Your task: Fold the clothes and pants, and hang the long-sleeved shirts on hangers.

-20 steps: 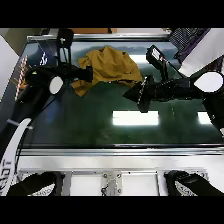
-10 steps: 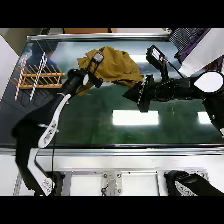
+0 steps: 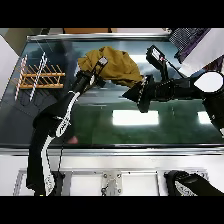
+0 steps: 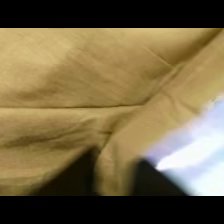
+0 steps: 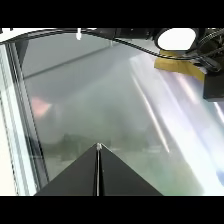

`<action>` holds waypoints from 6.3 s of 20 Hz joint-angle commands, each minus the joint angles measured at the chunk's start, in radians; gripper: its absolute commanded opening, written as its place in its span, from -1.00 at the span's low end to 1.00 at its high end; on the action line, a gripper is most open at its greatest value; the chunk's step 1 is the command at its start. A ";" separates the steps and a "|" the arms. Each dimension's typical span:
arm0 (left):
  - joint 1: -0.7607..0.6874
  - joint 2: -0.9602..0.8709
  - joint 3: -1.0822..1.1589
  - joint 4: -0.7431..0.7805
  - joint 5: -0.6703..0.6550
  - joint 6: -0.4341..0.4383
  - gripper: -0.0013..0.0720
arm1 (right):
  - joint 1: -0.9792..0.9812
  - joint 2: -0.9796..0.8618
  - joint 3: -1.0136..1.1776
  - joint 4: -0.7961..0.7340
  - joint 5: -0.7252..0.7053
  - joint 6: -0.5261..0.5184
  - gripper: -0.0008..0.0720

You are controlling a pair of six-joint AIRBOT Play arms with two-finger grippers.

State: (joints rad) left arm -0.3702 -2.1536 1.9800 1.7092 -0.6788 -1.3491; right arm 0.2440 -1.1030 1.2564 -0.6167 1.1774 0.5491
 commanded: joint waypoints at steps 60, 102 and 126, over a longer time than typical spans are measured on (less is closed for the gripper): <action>0.044 0.835 -0.613 -0.295 -0.381 -0.261 -0.92 | 0.480 -0.523 -0.017 -0.443 -0.443 1.249 -0.94; 0.042 1.104 -0.773 -0.444 -0.441 -0.146 0.93 | 0.212 0.128 0.046 -0.987 0.313 1.520 -0.93; 0.614 0.391 -0.375 0.237 -0.211 -0.140 0.93 | 0.212 0.124 0.046 -0.987 0.312 1.520 -0.93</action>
State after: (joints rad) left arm 0.2012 -1.6791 1.5536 1.9114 -0.9077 -1.4910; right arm 0.4561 -0.9787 1.3025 -1.6039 1.4902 2.0689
